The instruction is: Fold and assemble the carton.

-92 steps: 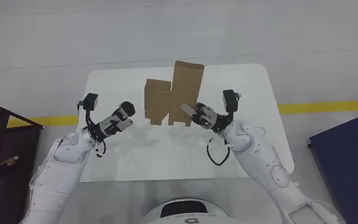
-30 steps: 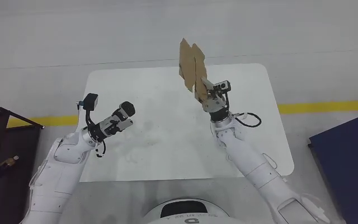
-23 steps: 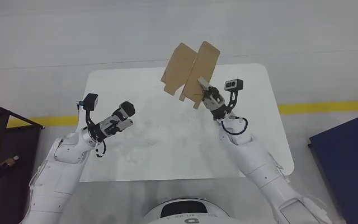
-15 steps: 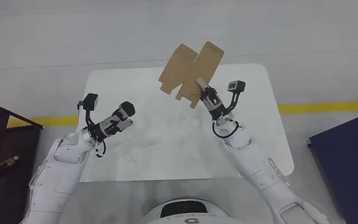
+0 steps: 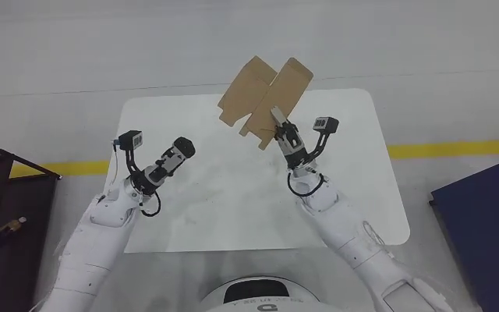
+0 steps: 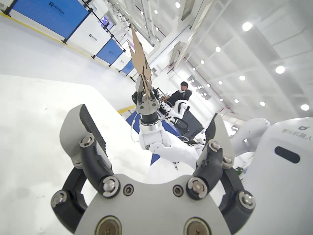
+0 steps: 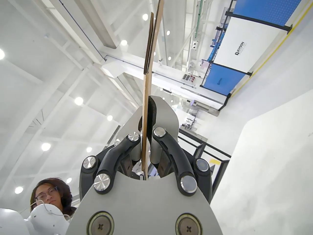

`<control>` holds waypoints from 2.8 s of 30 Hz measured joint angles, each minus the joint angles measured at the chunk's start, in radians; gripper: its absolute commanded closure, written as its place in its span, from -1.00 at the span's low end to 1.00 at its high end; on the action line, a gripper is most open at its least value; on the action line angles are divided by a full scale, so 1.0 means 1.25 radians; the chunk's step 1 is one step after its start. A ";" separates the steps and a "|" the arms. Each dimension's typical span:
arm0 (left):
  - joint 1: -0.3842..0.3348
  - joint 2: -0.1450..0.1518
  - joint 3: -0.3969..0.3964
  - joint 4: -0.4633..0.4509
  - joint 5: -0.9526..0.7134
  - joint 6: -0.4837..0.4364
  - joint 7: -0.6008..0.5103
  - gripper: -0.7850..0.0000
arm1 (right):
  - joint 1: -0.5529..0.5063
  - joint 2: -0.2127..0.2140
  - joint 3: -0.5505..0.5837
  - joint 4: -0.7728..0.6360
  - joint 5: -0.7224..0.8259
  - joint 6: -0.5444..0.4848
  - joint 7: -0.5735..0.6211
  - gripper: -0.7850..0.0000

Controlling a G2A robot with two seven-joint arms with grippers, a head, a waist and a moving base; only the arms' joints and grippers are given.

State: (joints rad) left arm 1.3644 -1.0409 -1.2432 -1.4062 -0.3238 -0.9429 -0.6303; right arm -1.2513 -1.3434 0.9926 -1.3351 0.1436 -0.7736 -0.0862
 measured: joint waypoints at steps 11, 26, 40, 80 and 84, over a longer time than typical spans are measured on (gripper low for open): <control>-0.117 -0.045 0.169 0.091 -0.050 0.009 -0.030 -0.50 | 0.042 -0.044 -0.046 0.068 -0.224 0.012 -0.209 1.00; -0.194 -0.093 0.269 0.138 -0.068 0.058 0.018 0.18 | 0.013 -0.058 -0.036 0.042 -0.283 0.011 -0.194 1.00; -0.208 -0.113 0.280 0.162 -0.049 0.047 0.045 1.00 | -0.006 -0.069 -0.027 0.043 -0.286 -0.003 -0.165 1.00; -0.113 -0.008 0.115 -0.050 -0.201 0.053 -0.251 1.00 | -0.072 -0.018 0.185 -0.066 0.477 0.144 0.496 -0.05; -0.110 0.005 0.127 -0.063 -0.211 0.053 -0.251 1.00 | -0.071 -0.014 0.190 -0.063 0.493 0.205 0.549 0.08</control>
State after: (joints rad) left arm 1.2273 -1.0347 -1.0845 -1.4851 -0.5872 -0.8767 -0.9436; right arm -1.3399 -1.3608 1.2300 -1.4136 0.7603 -0.5174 0.6002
